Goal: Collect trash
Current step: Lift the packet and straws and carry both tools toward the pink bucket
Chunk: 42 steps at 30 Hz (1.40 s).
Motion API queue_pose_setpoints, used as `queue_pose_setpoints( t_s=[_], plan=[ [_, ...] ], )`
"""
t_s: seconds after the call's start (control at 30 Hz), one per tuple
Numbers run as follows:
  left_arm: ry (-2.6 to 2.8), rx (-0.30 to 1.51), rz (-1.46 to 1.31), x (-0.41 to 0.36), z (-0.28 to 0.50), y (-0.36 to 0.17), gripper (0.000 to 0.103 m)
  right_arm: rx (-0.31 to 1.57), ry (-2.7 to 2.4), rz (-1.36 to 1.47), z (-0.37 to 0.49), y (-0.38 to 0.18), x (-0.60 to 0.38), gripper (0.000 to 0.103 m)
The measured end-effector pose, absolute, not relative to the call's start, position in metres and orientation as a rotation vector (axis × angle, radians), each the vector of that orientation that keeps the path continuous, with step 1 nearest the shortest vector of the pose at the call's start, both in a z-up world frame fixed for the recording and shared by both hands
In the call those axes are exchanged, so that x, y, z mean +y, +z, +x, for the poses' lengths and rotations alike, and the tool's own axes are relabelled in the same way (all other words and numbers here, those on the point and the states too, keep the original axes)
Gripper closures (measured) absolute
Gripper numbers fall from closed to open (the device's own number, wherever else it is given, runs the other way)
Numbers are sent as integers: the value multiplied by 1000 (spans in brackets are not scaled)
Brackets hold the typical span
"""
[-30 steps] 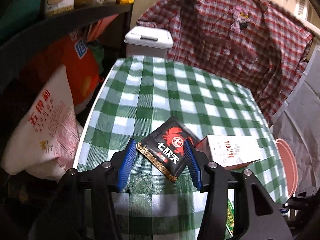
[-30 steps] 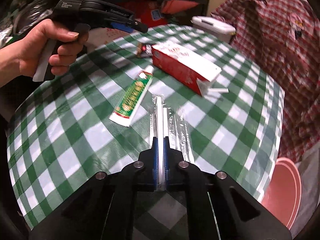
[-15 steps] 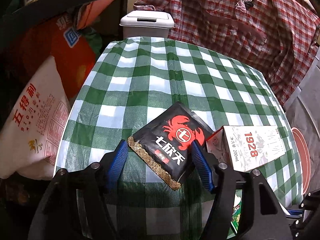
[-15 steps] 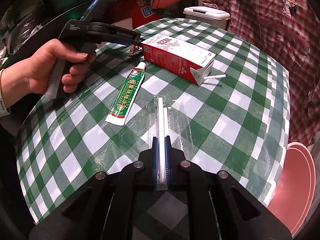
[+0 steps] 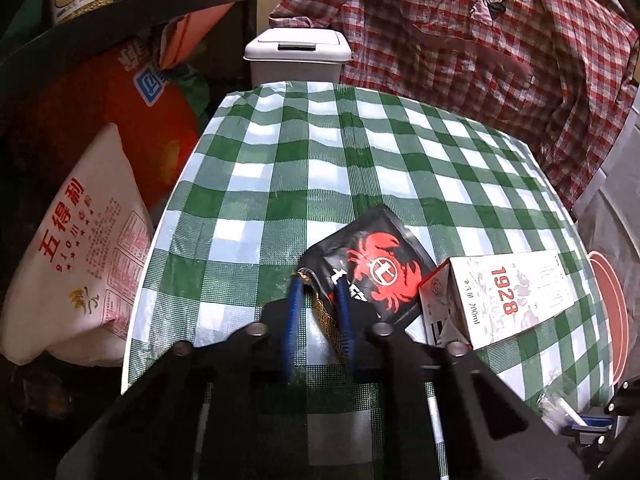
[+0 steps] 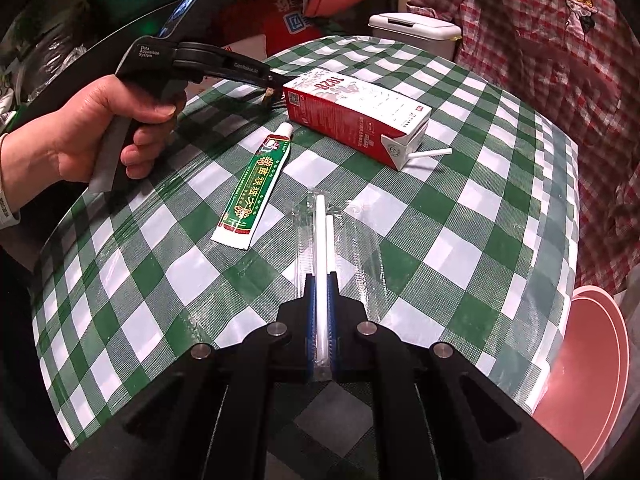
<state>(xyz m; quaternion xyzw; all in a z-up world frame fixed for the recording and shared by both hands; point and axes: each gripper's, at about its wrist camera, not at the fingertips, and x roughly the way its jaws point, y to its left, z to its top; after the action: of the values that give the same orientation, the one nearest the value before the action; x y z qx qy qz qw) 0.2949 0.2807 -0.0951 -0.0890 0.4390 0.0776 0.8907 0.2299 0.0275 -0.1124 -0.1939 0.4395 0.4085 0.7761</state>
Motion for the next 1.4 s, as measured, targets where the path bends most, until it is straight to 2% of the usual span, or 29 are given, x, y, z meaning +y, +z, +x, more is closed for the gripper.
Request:
queue_pose_setpoints(
  t_s=[0.03,0.8,1.4],
  plan=[
    [165,915,-178,281,295,-95,103,950,883,-420,230,-112,27,97],
    [191,727,-195,285,252,-28,103,845,822,-321,223,-65,5,98],
    [118,619,-180,237,206,32,103,757,756,-242,207,-21,-21,98]
  ],
)
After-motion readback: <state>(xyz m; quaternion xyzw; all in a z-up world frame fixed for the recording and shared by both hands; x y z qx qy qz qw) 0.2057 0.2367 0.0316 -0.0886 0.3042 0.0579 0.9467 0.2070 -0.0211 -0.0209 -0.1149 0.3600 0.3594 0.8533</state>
